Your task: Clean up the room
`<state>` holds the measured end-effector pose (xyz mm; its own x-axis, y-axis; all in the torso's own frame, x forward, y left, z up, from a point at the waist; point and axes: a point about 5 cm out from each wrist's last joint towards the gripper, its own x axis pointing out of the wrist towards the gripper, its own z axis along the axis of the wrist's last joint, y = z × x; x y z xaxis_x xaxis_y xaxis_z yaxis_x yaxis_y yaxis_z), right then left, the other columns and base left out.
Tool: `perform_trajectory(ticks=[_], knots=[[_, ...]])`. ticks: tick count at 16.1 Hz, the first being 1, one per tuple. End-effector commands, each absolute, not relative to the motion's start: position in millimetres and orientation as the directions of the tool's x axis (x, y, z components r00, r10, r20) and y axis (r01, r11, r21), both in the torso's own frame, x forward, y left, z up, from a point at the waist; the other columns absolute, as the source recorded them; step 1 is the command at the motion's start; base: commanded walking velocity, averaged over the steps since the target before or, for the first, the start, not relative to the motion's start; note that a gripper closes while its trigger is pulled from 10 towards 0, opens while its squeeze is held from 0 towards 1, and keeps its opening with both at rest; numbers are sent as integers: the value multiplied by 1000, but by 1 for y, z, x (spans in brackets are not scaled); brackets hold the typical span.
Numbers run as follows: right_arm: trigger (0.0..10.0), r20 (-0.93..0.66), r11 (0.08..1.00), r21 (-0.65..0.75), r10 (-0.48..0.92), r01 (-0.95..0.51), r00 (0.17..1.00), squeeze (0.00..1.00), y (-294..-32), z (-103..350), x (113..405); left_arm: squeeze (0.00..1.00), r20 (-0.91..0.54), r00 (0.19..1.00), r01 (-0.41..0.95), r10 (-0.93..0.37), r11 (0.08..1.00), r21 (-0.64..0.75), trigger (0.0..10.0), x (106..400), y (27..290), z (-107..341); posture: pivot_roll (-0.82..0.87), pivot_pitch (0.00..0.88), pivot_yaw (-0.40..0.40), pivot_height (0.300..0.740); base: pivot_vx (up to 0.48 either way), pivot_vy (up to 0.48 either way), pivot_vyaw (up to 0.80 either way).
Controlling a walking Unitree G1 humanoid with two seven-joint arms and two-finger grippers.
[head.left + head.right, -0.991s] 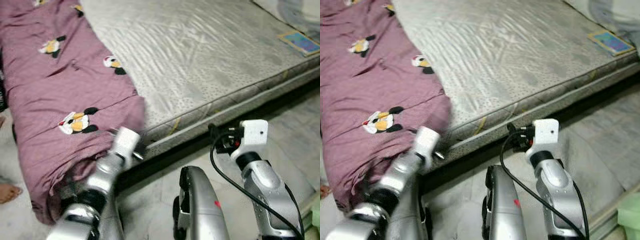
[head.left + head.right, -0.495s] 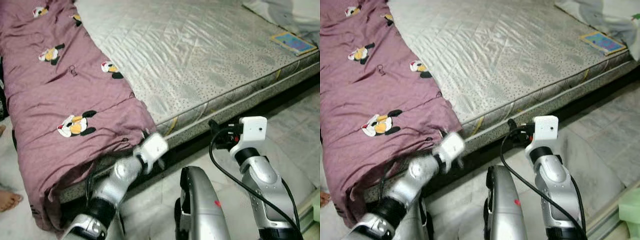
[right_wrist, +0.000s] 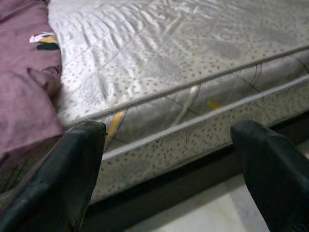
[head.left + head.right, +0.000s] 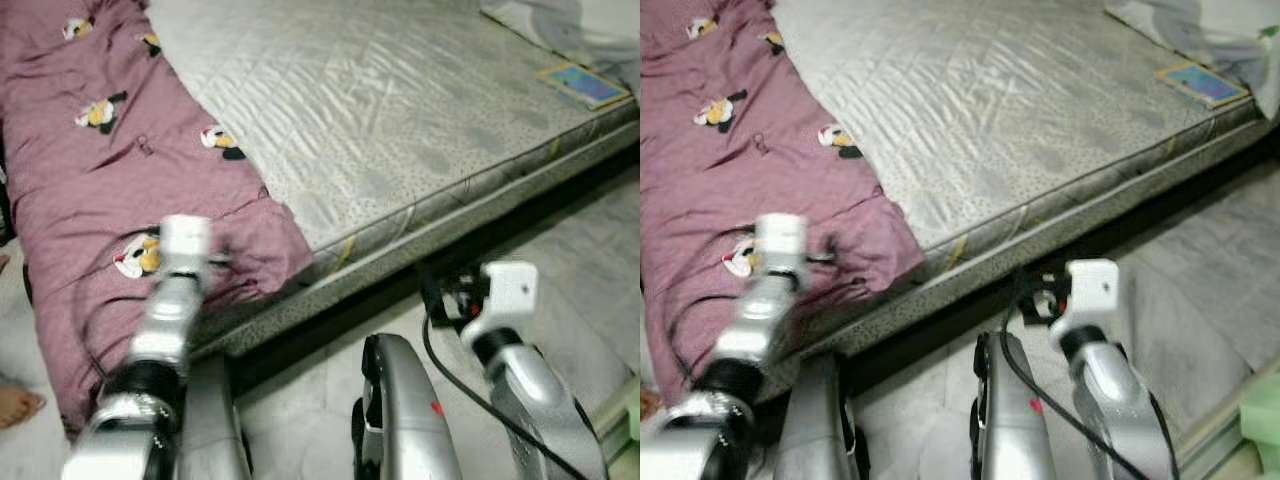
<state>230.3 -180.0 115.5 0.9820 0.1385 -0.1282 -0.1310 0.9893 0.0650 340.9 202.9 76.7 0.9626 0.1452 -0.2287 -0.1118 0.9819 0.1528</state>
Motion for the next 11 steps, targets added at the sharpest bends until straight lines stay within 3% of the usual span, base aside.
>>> perform_trajectory(ticks=[1, 4, 6, 9, 11], knots=[[10000, -132, 991, 56, 129, -123, 983, 0, -186, 120, 222, 0, -305, 932, -164, 195, 978, 125, 10000, 340, 210, 67, -204, 206, 13, 532, 0, 0, 0], [10000, -150, 995, 38, 92, -88, 984, 0, -196, 123, 212, 0, -437, 888, -117, 146, 989, 91, 10000, 339, 204, 52, -235, 219, 14, 532, 0, 0, 0], [10000, -155, 995, 37, 94, -89, 983, 0, -195, 127, 212, 0, -516, 856, 55, -25, 998, 42, 10000, 337, 170, 39, -247, 216, 12, 532, 0, 0, 0], [10000, -140, 994, 41, 109, -104, 984, 0, -190, 131, 220, 0, -592, 751, 347, -294, 938, -25, 10000, 321, 112, 19, -244, 203, 16, 532, 0, 0, 0], [10000, -136, 993, 42, 113, -108, 984, 0, -188, 131, 222, 0, -599, 736, 379, -316, 925, -23, 10000, 317, 107, 15, -240, 194, 20, 532, 0, 0, 0]])
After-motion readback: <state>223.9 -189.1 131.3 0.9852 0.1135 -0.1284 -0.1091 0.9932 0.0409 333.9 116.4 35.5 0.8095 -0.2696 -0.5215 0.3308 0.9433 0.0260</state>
